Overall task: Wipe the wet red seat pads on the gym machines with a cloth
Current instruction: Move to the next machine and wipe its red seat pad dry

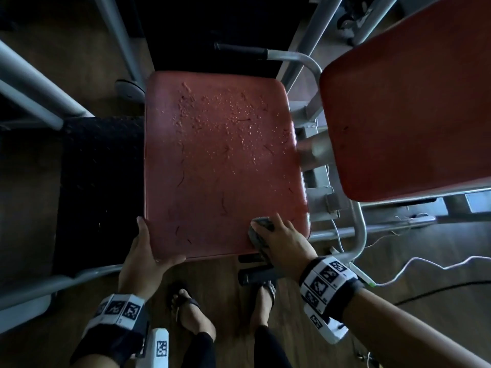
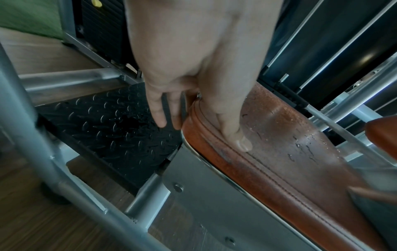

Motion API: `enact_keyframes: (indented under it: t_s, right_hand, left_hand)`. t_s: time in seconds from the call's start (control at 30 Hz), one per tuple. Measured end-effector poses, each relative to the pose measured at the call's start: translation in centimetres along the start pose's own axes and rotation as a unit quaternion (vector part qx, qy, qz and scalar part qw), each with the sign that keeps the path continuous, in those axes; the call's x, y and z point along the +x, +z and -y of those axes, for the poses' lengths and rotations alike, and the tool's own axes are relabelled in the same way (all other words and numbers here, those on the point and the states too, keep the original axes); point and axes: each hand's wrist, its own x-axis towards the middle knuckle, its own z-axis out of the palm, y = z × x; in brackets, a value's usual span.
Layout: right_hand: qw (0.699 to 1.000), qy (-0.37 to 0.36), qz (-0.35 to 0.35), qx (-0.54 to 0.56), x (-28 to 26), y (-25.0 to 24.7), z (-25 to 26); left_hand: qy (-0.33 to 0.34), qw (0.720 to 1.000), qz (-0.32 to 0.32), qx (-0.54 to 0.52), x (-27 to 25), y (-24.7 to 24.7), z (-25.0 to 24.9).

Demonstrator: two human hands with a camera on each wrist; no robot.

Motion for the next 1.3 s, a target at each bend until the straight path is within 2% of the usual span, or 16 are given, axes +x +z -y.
enact_keyframes:
  t_s: [0.03,0.1,0.3,0.4,0.53,0.77,0.9,1.03,1.17,1.3]
  right_hand:
    - [1.000,0.009,-0.028,0.005,-0.7,-0.2,-0.5]
    - [0.998,0.039,0.002,0.051,-1.2,0.3,-1.6]
    - [0.991,0.076,0.005,0.112,-2.9,0.6,-5.7]
    - [0.988,0.053,-0.020,0.146,-3.3,1.7,-7.5]
    - [0.990,0.030,0.022,0.135,-2.9,1.8,-8.8]
    - [0.974,0.115,-0.001,0.197,-3.3,1.9,-9.7]
    - [0.975,0.081,-0.003,0.208,-4.1,2.6,-9.6]
    - [0.976,0.075,0.000,0.202,-2.9,1.9,-10.3]
    - [0.965,0.113,-0.030,0.236,-0.7,1.7,-10.4]
    - [0.965,0.154,-0.034,0.209,2.7,1.1,-11.1]
  left_hand:
    - [-0.003,1.000,0.000,-0.001,0.1,0.0,0.1]
    - [-0.009,1.000,-0.006,0.002,0.0,0.2,0.3]
    - [-0.019,1.000,-0.020,0.015,-0.2,0.5,0.1]
    - [-0.037,0.999,-0.028,0.011,-0.6,0.7,-0.2]
    - [-0.058,0.998,-0.033,0.005,-0.7,0.9,-0.4]
    - [-0.072,0.996,-0.039,0.021,-0.7,1.0,-0.5]
    - [-0.074,0.996,-0.051,0.030,-0.7,1.3,-0.7]
    - [-0.078,0.995,-0.054,0.016,-0.7,1.3,-0.6]
    - [-0.081,0.996,-0.045,-0.001,-0.9,1.4,-0.8]
    - [-0.083,0.995,-0.044,-0.017,-0.9,1.5,-1.2]
